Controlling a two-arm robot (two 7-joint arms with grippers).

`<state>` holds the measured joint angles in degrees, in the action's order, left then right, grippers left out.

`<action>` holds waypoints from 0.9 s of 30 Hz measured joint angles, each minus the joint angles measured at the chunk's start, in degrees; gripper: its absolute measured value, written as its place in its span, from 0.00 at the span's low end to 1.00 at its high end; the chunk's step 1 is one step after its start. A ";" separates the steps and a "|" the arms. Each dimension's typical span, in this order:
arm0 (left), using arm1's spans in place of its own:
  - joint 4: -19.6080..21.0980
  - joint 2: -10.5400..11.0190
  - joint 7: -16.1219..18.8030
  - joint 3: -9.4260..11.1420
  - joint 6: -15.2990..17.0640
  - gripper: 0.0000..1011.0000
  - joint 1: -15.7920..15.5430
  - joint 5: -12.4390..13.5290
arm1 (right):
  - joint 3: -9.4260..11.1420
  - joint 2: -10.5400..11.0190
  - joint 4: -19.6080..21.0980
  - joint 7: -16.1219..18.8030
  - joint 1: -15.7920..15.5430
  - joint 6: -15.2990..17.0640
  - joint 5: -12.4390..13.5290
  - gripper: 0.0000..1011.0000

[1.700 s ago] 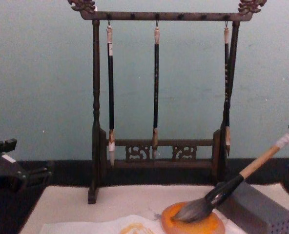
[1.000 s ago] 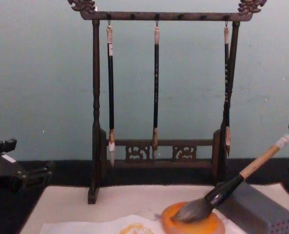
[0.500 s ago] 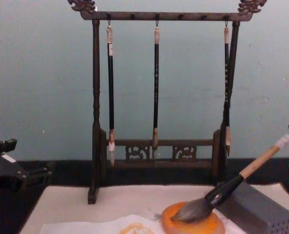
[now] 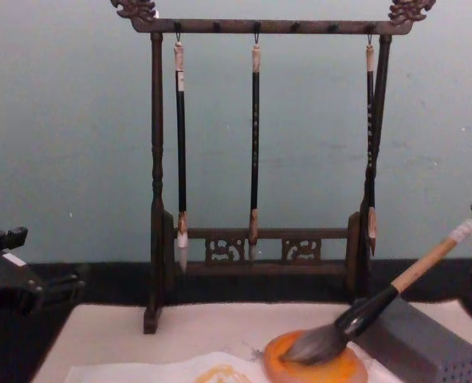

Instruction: Pick up the brush from the inkstone, write on the paper, then place the brush back to its original position.

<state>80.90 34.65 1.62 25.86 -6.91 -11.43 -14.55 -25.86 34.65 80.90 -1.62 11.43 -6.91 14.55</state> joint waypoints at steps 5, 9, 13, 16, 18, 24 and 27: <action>0.00 0.00 0.00 0.00 0.00 0.99 0.00 0.00 | 0.00 0.00 0.00 0.00 0.00 0.00 0.00 0.99; 0.00 0.00 0.00 0.00 0.00 0.99 0.00 0.00 | 0.00 0.00 0.00 0.00 0.00 0.00 0.00 0.99; 0.00 0.00 0.00 0.00 0.00 0.99 0.00 0.00 | 0.00 0.00 0.00 0.00 0.00 0.00 0.00 0.99; 0.00 0.00 0.00 0.00 0.00 0.99 0.00 0.00 | 0.00 0.00 0.00 0.00 0.00 0.00 0.00 0.99; 0.00 0.00 0.00 0.00 0.00 0.99 0.00 0.00 | 0.00 0.00 0.00 0.00 0.00 0.00 0.00 0.99; 0.00 0.00 0.00 0.00 0.00 0.99 0.00 0.00 | 0.00 0.00 0.00 0.00 0.00 0.00 0.00 0.99; 0.00 0.00 0.00 0.00 0.00 0.99 0.00 0.00 | 0.04 -0.04 0.00 0.05 0.00 0.00 0.00 0.99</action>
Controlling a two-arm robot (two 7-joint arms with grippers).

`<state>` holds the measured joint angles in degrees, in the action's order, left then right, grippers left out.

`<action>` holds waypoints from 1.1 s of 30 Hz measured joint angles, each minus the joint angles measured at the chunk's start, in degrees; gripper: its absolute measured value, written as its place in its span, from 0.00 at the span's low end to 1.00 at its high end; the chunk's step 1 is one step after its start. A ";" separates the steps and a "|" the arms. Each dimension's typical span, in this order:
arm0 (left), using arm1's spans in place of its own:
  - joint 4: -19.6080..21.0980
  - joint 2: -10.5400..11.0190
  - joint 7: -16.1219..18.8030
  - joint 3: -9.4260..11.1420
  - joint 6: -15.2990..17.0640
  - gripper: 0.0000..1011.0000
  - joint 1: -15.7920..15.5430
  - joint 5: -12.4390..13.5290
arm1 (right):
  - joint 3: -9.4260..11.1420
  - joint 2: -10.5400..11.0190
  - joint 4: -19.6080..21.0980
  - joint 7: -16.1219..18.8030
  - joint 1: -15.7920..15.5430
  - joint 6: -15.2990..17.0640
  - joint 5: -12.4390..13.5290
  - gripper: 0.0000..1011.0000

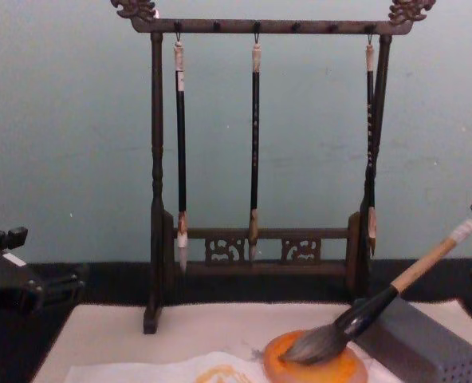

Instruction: Pick up the brush from the inkstone, write on the paper, then place the brush back to its original position.

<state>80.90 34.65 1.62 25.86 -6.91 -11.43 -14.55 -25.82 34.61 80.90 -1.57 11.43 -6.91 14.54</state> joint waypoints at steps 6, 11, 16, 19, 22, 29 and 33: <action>0.00 0.00 0.00 0.00 0.00 0.99 0.00 0.00 | 1.20 -0.51 0.02 1.93 -0.35 0.11 0.74 0.99; 0.00 0.00 0.00 0.00 0.00 0.99 0.00 0.00 | 2.76 -1.29 0.62 4.62 -0.92 1.21 4.18 0.99; 0.00 0.00 0.00 0.00 0.00 0.99 0.00 0.00 | 5.56 -3.08 0.98 9.34 -1.30 4.67 11.72 0.99; 0.00 0.00 0.00 0.00 0.00 0.99 0.00 0.00 | 7.29 -4.58 0.90 11.54 -1.30 7.29 16.13 0.99; 0.00 0.00 0.00 0.00 0.00 0.99 0.00 0.00 | 8.83 -6.14 0.49 13.22 -1.06 9.80 19.94 0.99; 0.00 0.00 0.00 0.00 0.00 0.99 0.00 0.00 | 12.35 -10.17 -1.01 15.02 -0.12 16.10 27.86 0.99; 0.00 0.00 0.00 0.00 0.00 0.99 0.00 0.00 | 13.53 -12.01 -1.88 14.78 0.61 18.88 31.78 0.99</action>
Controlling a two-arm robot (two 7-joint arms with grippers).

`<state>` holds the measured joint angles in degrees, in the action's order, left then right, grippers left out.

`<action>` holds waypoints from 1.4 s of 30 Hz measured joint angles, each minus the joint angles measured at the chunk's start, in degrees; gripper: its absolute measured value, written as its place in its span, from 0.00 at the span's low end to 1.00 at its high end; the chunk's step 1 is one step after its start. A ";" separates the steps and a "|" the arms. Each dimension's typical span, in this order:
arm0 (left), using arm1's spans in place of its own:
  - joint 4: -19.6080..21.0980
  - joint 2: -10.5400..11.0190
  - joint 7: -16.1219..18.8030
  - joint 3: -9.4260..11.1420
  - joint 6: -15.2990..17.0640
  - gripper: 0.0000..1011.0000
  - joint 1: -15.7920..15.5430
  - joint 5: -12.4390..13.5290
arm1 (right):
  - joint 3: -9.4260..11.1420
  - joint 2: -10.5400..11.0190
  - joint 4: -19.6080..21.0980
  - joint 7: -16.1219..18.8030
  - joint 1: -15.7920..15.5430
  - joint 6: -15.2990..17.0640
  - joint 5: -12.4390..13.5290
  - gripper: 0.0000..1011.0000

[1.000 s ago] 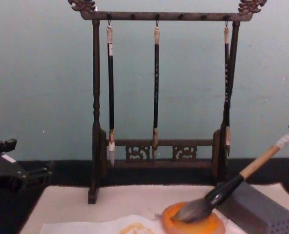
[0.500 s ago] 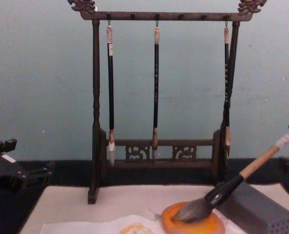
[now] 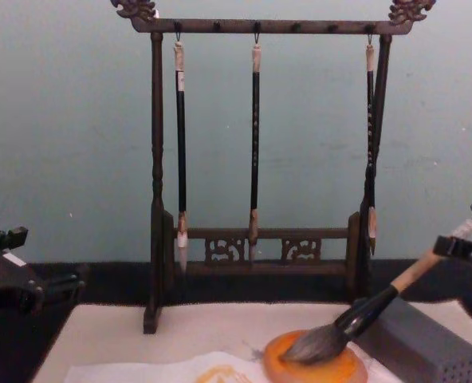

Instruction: Pick up the brush from the inkstone, write on the paper, then place the brush back to its original position.

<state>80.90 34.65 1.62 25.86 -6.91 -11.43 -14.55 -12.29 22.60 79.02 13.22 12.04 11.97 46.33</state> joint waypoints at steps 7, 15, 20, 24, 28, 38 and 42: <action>0.00 0.00 0.00 0.00 0.00 0.99 0.00 0.00 | 1.16 -2.64 -1.60 -0.84 1.38 3.55 6.18 0.99; 0.00 0.00 0.00 0.00 0.00 0.99 0.00 0.00 | 1.97 -5.62 -3.65 -3.52 3.02 5.73 11.44 0.99; 0.00 0.00 0.00 0.00 0.00 0.99 0.00 0.00 | 2.01 -6.90 -5.08 -4.17 4.29 5.87 13.56 0.99; 0.00 0.00 0.00 0.00 0.00 0.99 0.00 0.00 | 1.71 -7.44 -6.29 -4.54 5.21 5.75 14.37 0.99; 0.00 0.00 0.00 0.00 0.00 0.99 0.00 0.00 | 1.19 -7.84 -8.11 -4.57 6.41 5.30 14.81 0.99; 0.00 0.00 0.00 0.00 0.00 0.99 0.00 0.00 | -0.60 -8.14 -12.93 -3.48 9.56 4.00 15.39 0.99; 0.00 0.00 0.00 0.00 0.00 0.99 0.00 0.00 | -1.16 -7.99 -13.56 -3.17 10.01 3.72 15.86 0.99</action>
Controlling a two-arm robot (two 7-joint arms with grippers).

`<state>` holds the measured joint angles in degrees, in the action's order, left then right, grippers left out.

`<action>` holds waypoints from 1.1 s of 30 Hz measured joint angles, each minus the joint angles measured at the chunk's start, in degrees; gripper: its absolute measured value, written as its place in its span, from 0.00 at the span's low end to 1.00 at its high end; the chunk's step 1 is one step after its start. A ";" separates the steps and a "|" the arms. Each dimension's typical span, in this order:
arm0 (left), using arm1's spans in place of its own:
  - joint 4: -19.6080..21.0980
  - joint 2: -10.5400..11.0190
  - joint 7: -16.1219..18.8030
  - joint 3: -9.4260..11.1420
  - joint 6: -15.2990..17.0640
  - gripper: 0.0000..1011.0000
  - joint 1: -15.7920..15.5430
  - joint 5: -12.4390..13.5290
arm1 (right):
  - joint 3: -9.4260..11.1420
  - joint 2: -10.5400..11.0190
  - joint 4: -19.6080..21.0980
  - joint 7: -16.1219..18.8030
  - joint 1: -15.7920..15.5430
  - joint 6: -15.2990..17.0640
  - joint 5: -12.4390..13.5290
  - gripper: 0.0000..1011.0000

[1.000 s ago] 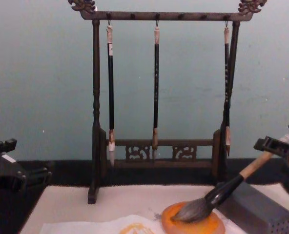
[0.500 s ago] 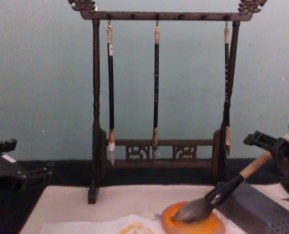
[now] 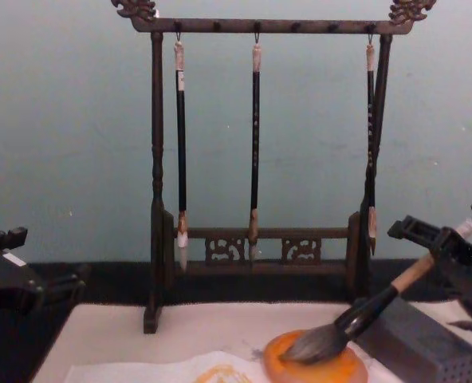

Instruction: Pick up the brush from the inkstone, write on the paper, then place the brush back to its original position.

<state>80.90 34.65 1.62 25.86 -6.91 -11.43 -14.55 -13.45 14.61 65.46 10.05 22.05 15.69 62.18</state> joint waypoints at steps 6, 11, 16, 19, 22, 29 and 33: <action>0.00 0.00 0.01 0.00 0.00 0.99 0.00 0.00 | -0.87 0.39 -0.78 0.86 0.43 -0.50 0.42 0.99; 0.00 0.00 0.00 0.00 0.00 0.99 0.00 0.00 | -1.58 0.79 -1.02 1.46 0.60 -0.87 0.53 0.99; 0.00 0.00 0.01 0.00 0.00 0.99 0.00 0.00 | -1.46 0.74 -1.02 1.42 0.56 -0.86 0.53 0.99; 0.00 0.00 0.00 0.00 0.00 0.99 0.00 0.00 | -1.39 0.72 -0.98 1.39 0.53 -0.83 0.53 0.99; 0.00 0.00 0.01 0.00 0.00 0.99 0.00 0.00 | -1.33 0.70 -0.93 1.35 0.51 -0.79 0.53 0.97; 0.00 0.00 0.00 0.00 0.00 0.99 0.00 0.00 | -1.23 0.66 -0.86 1.30 0.47 -0.72 0.51 0.81; 0.00 0.00 0.00 0.00 0.00 0.99 0.00 0.00 | -1.21 0.64 -0.83 1.28 0.45 -0.69 0.50 0.65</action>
<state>80.90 34.65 1.62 25.86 -6.91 -11.43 -14.55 -14.67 15.25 64.63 11.32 22.50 15.00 62.69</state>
